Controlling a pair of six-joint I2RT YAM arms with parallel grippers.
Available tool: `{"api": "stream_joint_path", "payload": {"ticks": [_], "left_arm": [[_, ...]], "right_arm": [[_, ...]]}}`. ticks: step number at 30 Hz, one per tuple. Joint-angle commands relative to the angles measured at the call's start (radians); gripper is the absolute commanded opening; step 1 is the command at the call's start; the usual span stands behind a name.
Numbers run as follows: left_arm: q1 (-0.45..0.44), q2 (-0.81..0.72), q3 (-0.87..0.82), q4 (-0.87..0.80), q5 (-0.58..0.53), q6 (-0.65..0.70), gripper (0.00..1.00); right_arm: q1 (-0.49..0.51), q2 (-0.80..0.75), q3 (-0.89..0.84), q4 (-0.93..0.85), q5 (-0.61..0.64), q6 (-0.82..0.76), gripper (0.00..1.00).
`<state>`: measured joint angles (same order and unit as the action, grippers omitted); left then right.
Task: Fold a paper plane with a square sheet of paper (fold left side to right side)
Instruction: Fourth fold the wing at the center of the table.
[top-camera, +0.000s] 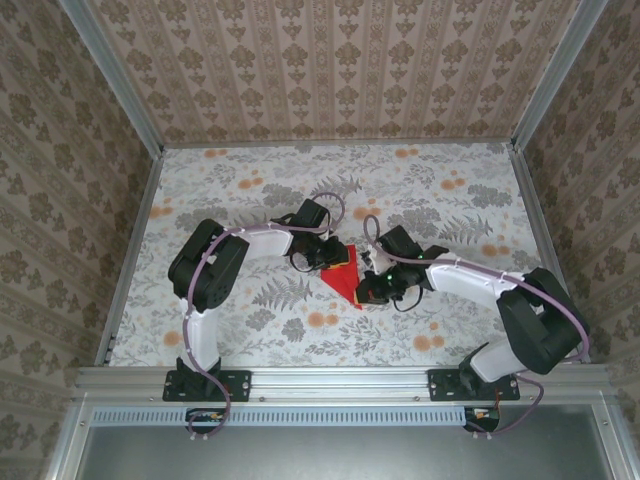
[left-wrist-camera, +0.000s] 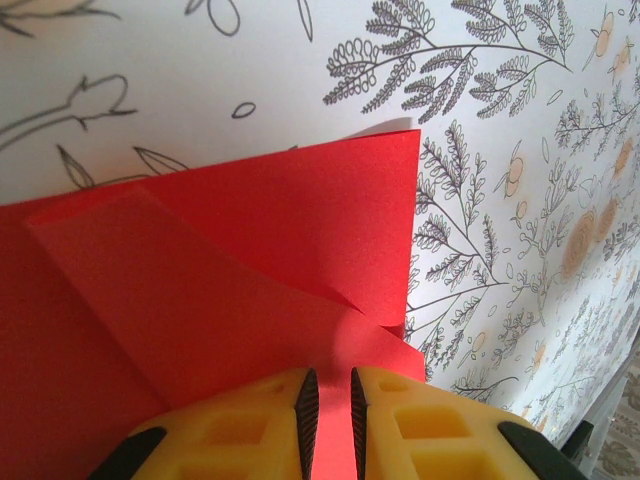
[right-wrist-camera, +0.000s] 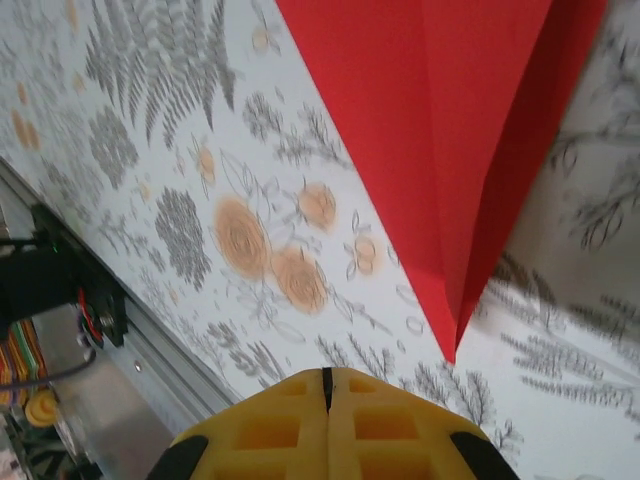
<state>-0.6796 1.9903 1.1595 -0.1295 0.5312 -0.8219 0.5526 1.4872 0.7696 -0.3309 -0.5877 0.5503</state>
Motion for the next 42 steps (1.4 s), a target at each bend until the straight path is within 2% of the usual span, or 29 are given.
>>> {"api": "stream_joint_path", "payload": {"ticks": [1,6,15,21,26,34,42], "left_arm": [[-0.005,0.042,-0.027,-0.090,-0.071,0.014,0.21],[-0.006,0.044,-0.020,-0.090,-0.067,0.012,0.21],[-0.003,0.020,0.008,-0.091,-0.053,0.024,0.23],[0.004,-0.052,0.019,-0.082,-0.061,0.060,0.26],[0.004,-0.131,-0.049,-0.014,-0.059,0.071,0.26],[-0.025,-0.176,-0.157,0.159,0.056,0.065,0.17],[-0.042,-0.113,-0.149,0.154,0.068,0.050,0.11]], "right_arm": [[-0.014,0.070,0.049,0.060,0.049,0.042,0.00],[-0.015,0.183,0.119,0.073,0.064,0.040,0.00],[-0.014,0.270,0.090,0.026,0.115,0.022,0.00],[-0.014,0.306,0.083,-0.036,0.165,0.002,0.00],[-0.014,0.309,0.075,-0.057,0.184,-0.008,0.00],[-0.011,0.330,0.095,-0.072,0.193,-0.016,0.00],[-0.008,0.336,0.100,-0.079,0.195,-0.018,0.00]]}}
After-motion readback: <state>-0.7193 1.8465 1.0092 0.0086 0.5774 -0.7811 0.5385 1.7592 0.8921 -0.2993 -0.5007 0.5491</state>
